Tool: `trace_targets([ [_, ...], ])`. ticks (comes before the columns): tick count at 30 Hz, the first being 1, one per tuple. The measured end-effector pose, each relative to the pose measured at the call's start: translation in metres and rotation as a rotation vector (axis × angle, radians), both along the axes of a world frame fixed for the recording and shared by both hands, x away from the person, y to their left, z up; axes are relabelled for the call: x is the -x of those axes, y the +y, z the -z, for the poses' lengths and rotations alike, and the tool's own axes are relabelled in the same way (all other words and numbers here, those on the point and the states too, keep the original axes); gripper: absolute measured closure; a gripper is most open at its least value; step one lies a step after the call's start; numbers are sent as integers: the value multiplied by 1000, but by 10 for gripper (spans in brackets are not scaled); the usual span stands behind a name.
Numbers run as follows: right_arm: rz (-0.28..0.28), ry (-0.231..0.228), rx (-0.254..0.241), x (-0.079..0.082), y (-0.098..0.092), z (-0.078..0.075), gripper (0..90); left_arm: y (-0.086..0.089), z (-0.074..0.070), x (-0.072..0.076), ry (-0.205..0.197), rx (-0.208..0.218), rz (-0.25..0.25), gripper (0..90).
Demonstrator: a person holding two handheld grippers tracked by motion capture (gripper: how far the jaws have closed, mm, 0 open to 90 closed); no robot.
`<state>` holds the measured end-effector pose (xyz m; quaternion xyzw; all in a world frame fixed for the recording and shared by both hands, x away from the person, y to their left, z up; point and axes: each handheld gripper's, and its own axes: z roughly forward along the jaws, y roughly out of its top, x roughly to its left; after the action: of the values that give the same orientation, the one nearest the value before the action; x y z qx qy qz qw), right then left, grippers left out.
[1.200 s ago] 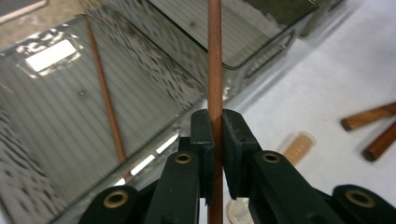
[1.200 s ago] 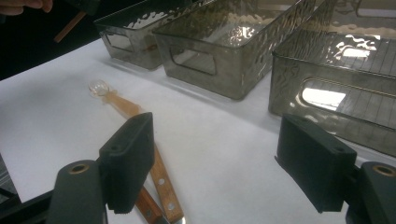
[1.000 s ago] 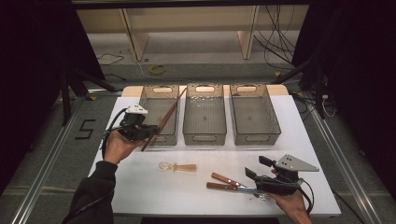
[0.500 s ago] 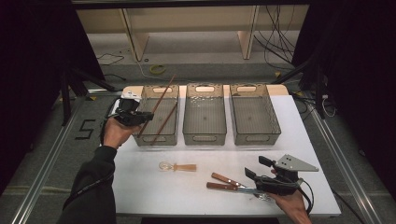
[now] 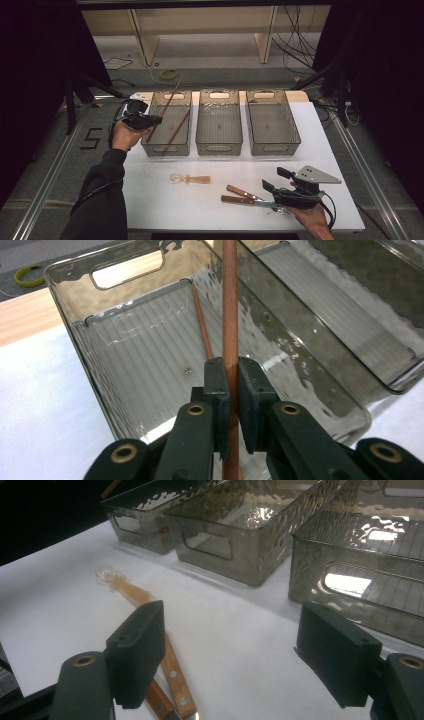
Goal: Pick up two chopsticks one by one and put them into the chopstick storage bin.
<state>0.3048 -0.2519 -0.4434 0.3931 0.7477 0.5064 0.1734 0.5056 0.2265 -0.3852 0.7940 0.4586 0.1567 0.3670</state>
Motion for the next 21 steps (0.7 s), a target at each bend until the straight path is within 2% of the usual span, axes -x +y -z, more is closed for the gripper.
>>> trace_targets([
  [8,-1,0,0,0,0,0,285,3,9,-11,22,-3,-30,832],
  [21,-6,3,1,0,1,0,284,5,20,-14,44,-5,-50,831],
])
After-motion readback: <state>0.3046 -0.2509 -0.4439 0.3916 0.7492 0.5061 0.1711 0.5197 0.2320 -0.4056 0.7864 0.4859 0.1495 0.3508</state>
